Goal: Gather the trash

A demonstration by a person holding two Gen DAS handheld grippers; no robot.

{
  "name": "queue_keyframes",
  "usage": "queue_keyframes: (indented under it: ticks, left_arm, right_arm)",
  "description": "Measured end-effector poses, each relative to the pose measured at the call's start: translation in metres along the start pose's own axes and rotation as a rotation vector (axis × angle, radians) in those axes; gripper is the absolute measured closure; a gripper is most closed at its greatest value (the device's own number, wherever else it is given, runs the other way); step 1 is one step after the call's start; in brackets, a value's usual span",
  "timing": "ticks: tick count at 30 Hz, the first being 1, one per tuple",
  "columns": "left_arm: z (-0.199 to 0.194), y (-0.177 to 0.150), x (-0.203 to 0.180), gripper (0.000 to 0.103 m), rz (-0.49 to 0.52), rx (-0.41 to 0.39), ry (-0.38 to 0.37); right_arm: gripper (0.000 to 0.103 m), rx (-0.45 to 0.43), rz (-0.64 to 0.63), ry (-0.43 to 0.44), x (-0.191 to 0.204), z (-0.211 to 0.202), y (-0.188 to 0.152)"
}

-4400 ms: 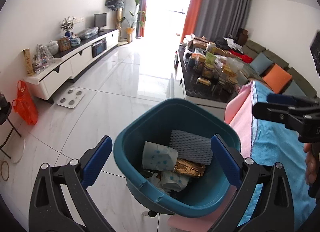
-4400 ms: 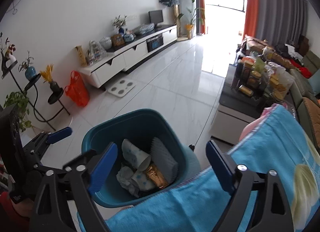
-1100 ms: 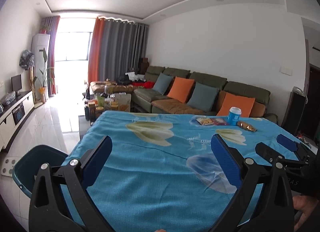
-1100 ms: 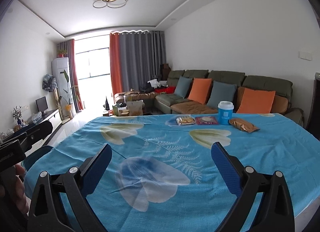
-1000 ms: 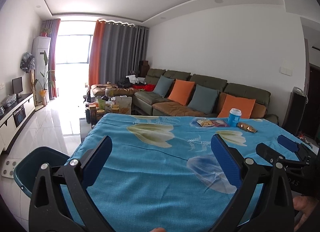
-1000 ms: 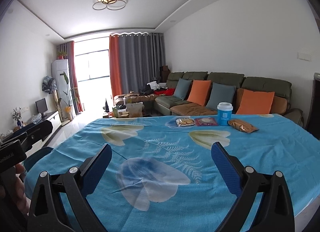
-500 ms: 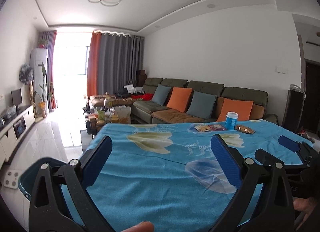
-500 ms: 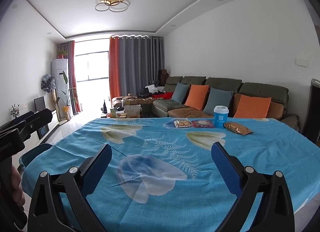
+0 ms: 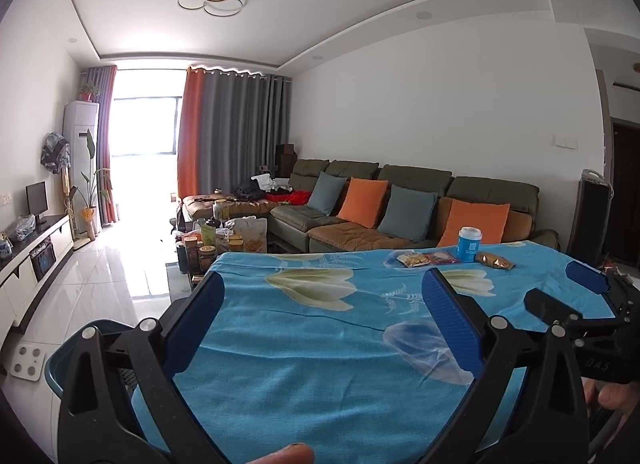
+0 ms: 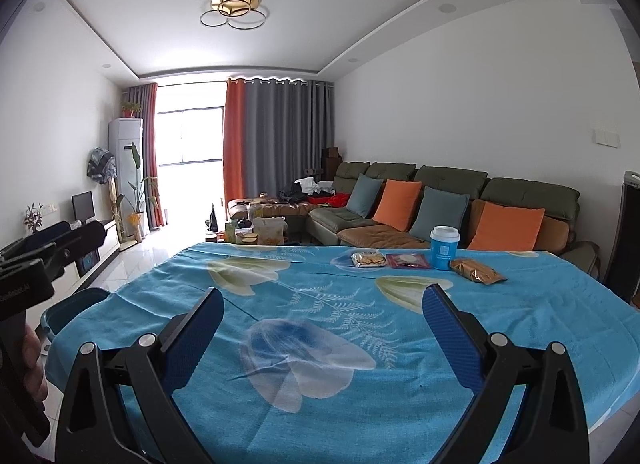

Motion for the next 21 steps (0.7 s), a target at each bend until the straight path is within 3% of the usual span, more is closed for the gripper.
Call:
queue_keyframes:
  ticks: [13,21]
  left_arm:
    - [-0.006,0.000,0.006,0.006,0.021,-0.007,-0.016]
    - [-0.015,0.001,0.008,0.006,-0.038,-0.018,-0.005]
  right_arm:
    - [0.007,-0.018,-0.007,0.004,0.004,-0.009,0.003]
    - [0.007,-0.023,-0.013,0.018,0.006,-0.013,0.004]
Point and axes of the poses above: each gripper's, at about its wrist camera, not at the fingertips, and z roughly the way its jaws point, x to its left, y to its top, the point moved 3 cm from there along z, roughly the way its jaws point, and after that the axes turned 5 degrees about -z, right-handed, at the moved point
